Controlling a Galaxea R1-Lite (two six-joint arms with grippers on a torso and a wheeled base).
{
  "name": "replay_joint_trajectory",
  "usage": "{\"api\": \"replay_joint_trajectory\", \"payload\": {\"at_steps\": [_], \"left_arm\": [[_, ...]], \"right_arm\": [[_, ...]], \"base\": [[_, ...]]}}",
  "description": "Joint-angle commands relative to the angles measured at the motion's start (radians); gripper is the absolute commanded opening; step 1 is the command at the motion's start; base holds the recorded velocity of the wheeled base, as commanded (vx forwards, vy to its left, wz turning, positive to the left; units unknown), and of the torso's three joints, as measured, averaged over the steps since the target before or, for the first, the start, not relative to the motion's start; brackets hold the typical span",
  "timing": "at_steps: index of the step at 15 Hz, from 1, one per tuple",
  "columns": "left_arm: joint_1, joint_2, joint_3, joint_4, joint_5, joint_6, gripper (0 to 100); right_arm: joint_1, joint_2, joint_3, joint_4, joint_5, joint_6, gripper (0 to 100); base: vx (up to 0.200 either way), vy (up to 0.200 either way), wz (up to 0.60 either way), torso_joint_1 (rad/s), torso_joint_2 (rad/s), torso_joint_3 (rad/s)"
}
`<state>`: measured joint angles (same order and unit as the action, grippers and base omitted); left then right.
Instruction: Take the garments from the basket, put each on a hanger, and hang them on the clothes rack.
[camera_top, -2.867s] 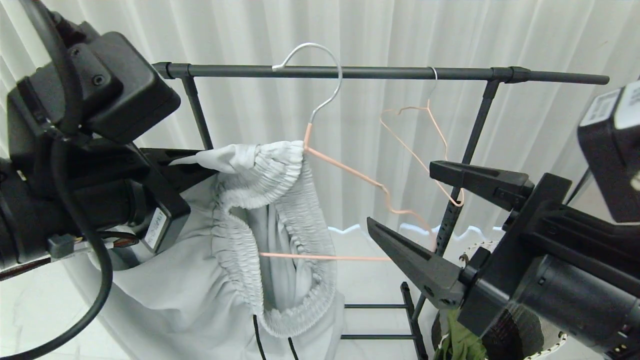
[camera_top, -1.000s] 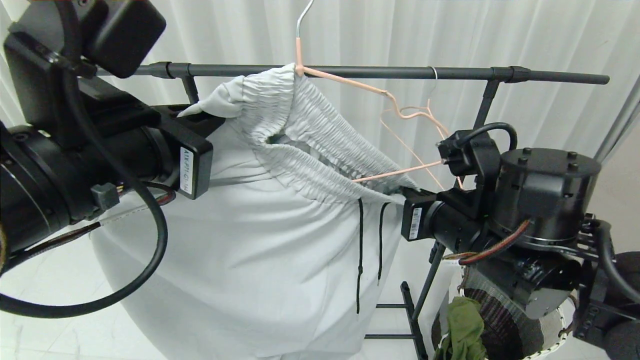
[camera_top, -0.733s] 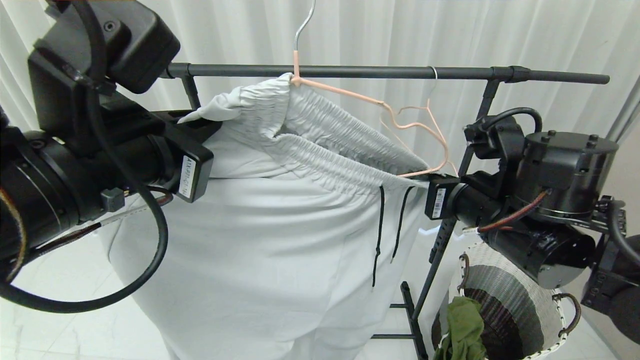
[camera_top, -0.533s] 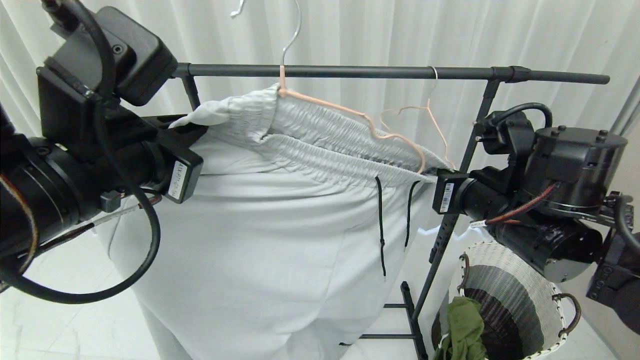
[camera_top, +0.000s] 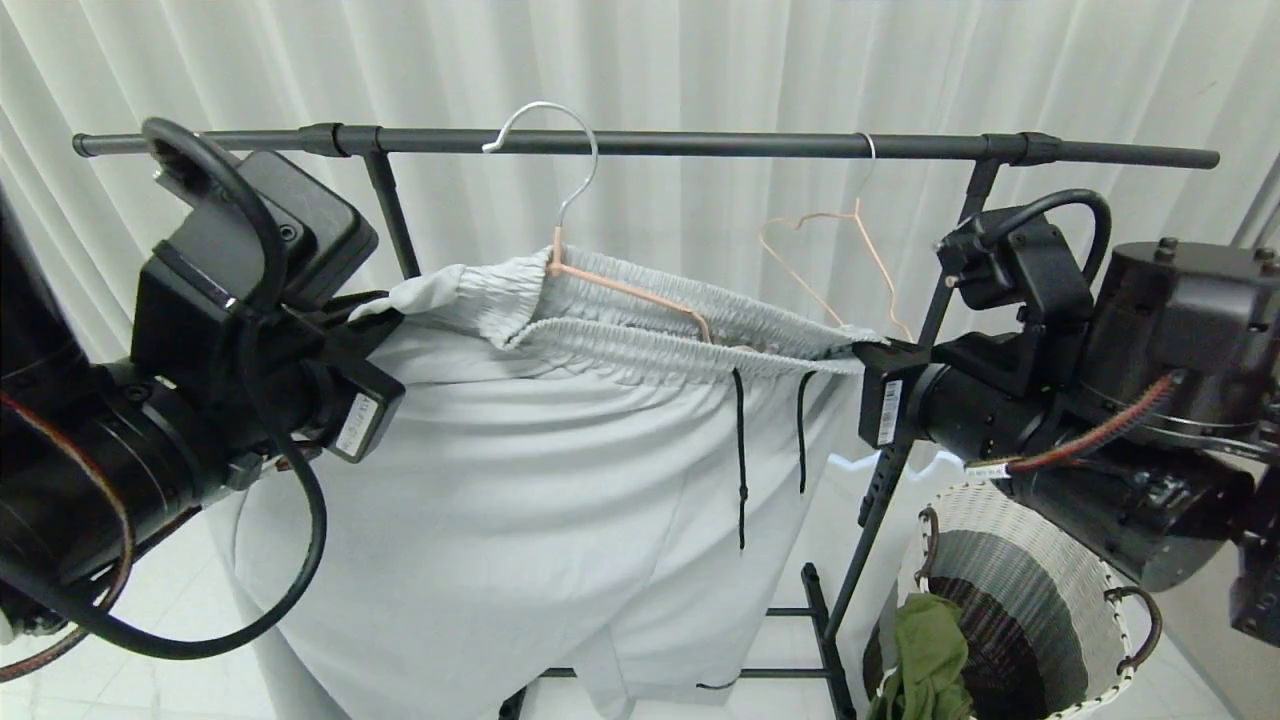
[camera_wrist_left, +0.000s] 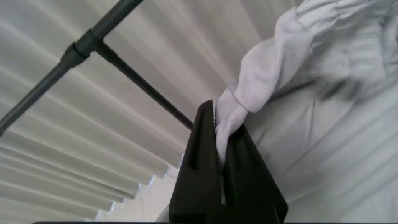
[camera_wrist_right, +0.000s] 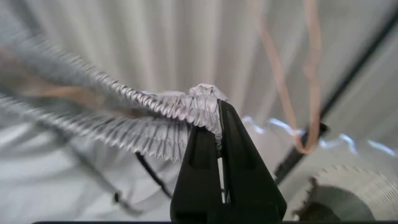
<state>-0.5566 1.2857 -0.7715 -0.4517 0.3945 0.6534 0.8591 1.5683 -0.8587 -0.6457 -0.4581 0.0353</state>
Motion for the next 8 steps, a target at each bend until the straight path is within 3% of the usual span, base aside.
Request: {"api": "replay_joint_trajectory", "payload": {"at_steps": [1,3,6,7,8], "left_arm": [[-0.005,0.03,-0.015,-0.001,0.046,-0.078,0],[-0.036,0.041,-0.031,-0.001,0.078,-0.173,0],[-0.075,0.024,-0.032,-0.004,0.08,-0.179,0],[-0.083,0.023,-0.031,-0.004,0.08,-0.178,0],[-0.088,0.021,-0.031,-0.008,0.08,-0.178,0]], "right_arm": [[0.107,-0.09,0.001,0.083,0.059,-0.023,0],[0.155,-0.139,0.001,0.164,0.134,-0.069,0],[0.159,-0.14,-0.002,0.178,0.141,-0.121,0],[0.159,-0.139,-0.002,0.178,0.141,-0.121,100],[0.158,-0.139,-0.002,0.178,0.139,-0.123,100]], "base": [[0.0,0.0,0.0,0.0,0.0,0.0],[0.0,0.0,0.0,0.0,0.0,0.0],[0.0,0.0,0.0,0.0,0.0,0.0],[0.0,0.0,0.0,0.0,0.0,0.0],[0.0,0.0,0.0,0.0,0.0,0.0]]}}
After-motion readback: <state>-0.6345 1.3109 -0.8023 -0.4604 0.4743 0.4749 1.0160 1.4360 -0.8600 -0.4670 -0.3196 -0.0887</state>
